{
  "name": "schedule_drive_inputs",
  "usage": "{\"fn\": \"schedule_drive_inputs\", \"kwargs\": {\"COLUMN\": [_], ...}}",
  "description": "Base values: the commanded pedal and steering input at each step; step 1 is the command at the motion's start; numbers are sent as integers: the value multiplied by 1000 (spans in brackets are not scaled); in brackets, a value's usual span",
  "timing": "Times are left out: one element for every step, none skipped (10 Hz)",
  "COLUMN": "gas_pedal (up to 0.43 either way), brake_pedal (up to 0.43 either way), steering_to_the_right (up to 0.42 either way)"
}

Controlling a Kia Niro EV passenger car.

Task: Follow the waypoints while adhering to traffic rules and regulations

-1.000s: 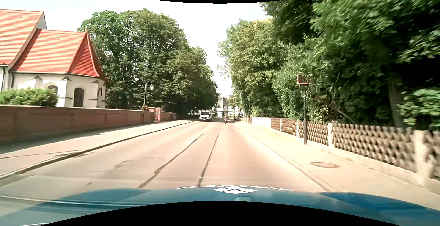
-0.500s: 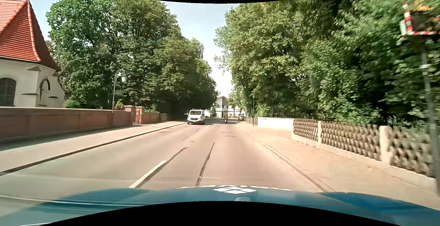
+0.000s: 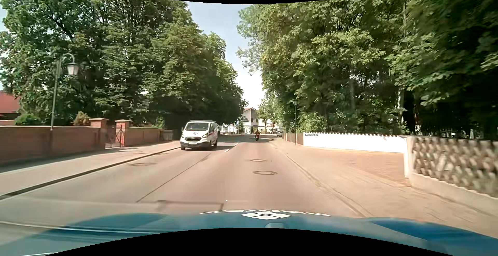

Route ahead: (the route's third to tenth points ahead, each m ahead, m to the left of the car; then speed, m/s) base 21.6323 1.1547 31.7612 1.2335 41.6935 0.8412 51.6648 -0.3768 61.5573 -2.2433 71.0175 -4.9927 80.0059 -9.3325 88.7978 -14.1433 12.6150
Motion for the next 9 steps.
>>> {"fn": "schedule_drive_inputs", "kwargs": {"gas_pedal": [20,8,0,0,0,0,0,0,0], "brake_pedal": [0,0,0,0,0,0,0,0,0], "steering_to_the_right": [-2,-2,-3,-4,-5,-5,-5,-5,-4]}}
